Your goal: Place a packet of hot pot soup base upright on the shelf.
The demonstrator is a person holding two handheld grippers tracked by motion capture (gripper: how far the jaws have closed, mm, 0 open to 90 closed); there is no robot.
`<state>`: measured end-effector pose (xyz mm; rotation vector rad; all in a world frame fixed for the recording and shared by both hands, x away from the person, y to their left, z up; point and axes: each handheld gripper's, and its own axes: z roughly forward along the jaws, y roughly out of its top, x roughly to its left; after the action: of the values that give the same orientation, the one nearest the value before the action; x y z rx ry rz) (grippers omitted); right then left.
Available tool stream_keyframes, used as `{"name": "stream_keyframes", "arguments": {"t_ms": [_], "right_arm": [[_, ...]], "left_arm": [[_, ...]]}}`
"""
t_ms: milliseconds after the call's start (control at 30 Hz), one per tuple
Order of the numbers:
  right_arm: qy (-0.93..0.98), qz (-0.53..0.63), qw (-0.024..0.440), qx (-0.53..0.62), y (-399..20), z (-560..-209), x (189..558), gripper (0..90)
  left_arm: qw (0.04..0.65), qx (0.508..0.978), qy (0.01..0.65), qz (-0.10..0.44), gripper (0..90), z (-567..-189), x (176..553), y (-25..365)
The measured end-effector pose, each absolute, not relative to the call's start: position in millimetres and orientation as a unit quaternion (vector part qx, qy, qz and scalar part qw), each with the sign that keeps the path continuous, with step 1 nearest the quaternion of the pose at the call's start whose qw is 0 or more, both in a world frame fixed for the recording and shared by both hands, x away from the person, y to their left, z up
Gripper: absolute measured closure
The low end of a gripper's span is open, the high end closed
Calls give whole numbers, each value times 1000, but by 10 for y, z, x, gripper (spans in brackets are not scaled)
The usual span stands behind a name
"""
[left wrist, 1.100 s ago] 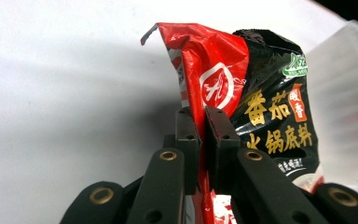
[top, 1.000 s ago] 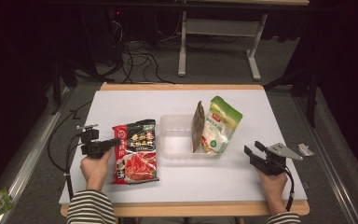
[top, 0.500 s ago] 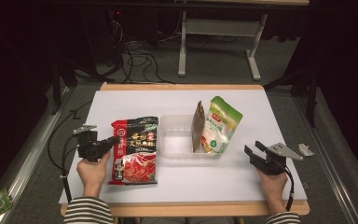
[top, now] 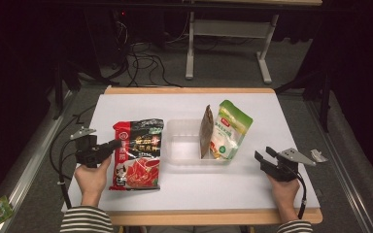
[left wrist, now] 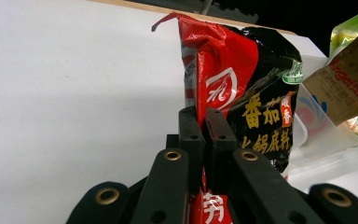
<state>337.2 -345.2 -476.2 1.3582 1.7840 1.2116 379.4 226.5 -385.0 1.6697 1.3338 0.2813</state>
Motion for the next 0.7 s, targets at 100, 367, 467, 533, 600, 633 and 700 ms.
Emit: {"name": "stream_keyframes", "arguments": {"t_ms": [100, 367, 467, 533, 600, 633, 700], "right_arm": [[665, 447, 294, 521, -3443, -4762, 3380, 452], [663, 446, 293, 524, -3453, -4762, 3390, 458], [666, 442, 287, 527, -3446, -4763, 3402, 456], [672, 437, 285, 525, -3437, -4763, 3412, 454], [677, 433, 286, 521, -3417, -4762, 3412, 453], [679, 430, 286, 522, -3408, -4762, 3415, 453], [680, 428, 288, 521, -3405, -4761, 3414, 450]], "left_arm": [[476, 678, 550, 105, 879, -3838, 3828, 2296], [472, 692, 532, 125, 881, -3670, 3790, 2273], [478, 689, 531, 120, 881, -3666, 3782, 2257], [481, 690, 528, 119, 881, -3644, 3775, 2242], [485, 692, 522, 118, 882, -3615, 3771, 2229], [488, 692, 519, 118, 882, -3601, 3768, 2227], [497, 687, 516, 117, 882, -3580, 3754, 2246]]}}
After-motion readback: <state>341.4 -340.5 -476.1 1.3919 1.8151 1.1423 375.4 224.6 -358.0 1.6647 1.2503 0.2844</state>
